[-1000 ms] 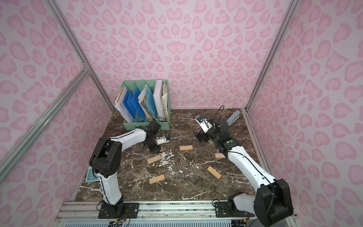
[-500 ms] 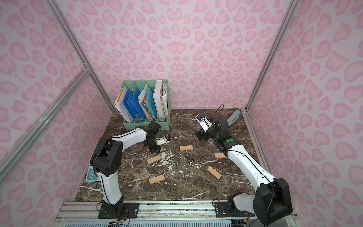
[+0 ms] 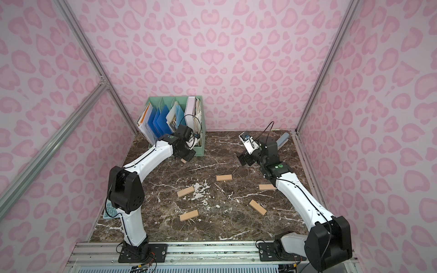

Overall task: Assemble the number 6 with building blocks
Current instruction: Pick up the building block from the center of the board, then assemble the building block at the center of the board.

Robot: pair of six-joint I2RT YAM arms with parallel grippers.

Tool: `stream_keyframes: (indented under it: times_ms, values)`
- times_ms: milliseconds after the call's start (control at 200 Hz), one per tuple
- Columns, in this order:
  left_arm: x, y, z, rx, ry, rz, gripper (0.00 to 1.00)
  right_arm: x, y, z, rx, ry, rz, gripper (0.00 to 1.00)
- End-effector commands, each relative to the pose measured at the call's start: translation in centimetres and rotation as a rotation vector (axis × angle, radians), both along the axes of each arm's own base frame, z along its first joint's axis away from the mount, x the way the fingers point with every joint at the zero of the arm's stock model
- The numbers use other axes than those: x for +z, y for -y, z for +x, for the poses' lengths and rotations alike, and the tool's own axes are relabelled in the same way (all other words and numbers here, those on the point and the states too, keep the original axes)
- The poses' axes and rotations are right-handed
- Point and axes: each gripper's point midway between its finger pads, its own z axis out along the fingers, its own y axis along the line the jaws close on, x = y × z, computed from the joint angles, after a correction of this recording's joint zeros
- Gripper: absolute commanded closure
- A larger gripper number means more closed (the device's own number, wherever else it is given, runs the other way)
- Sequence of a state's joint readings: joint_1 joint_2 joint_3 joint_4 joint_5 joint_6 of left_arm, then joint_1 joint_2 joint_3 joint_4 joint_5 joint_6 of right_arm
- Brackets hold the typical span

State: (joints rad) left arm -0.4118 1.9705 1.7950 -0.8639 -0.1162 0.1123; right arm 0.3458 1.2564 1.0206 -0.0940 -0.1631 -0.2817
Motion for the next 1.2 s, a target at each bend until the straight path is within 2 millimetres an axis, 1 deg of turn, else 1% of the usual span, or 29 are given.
stream_keyframes:
  times_ms: [0,90,165,205,280,325,430,525,685,870,995,1085,1195]
  values:
    - [-1.6,0.6,-4.7,0.227,-0.297,-0.071,1.00,0.2,0.7,-0.8,-0.032,-0.001,0.026,0.00]
    - [-3.5,2.4,-7.2,0.305,-0.450,-0.075,1.00,0.2,0.9,-1.5,-0.032,0.009,0.055,0.00]
    - [-4.7,3.9,-8.2,0.352,-0.477,-0.084,1.00,0.0,1.0,-1.9,-0.029,0.012,0.063,0.00]
    - [-5.1,4.7,-8.4,0.379,-0.480,-0.118,1.00,-0.1,1.0,-2.0,-0.029,0.009,0.061,0.00]
    - [-5.8,5.0,-8.9,0.462,-0.495,-0.148,1.00,-0.2,1.1,-2.2,-0.028,0.005,0.056,0.00]
    - [-6.1,4.9,-9.2,0.502,-0.493,-0.143,1.00,-0.2,1.2,-2.4,-0.026,0.006,0.051,0.00]
    - [-6.4,5.1,-9.8,0.532,-0.482,-0.127,1.00,-0.2,1.5,-2.8,-0.028,0.021,0.045,0.00]
    - [-6.8,6.2,-10.1,0.546,-0.466,-0.144,1.00,-0.2,1.5,-3.1,-0.023,0.028,0.049,0.00]
    - [-8.3,8.5,-10.1,0.564,-0.442,-0.166,1.00,-0.3,1.5,-3.4,-0.017,0.025,0.056,0.00]
    - [-9.6,9.5,-10.3,0.579,-0.408,-0.159,1.00,-0.2,1.7,-4.0,-0.016,0.038,0.055,0.00]
    - [-11.0,10.5,-10.6,0.592,-0.399,-0.180,1.00,-0.3,1.8,-4.3,-0.017,0.040,0.052,0.00]
    - [-11.7,10.7,-10.5,0.612,-0.388,-0.170,1.00,-0.2,1.9,-4.4,-0.017,0.042,0.050,0.00]
    - [-12.1,10.9,-10.2,0.624,-0.376,-0.184,1.00,-0.1,2.1,-4.7,-0.019,0.046,0.046,0.00]
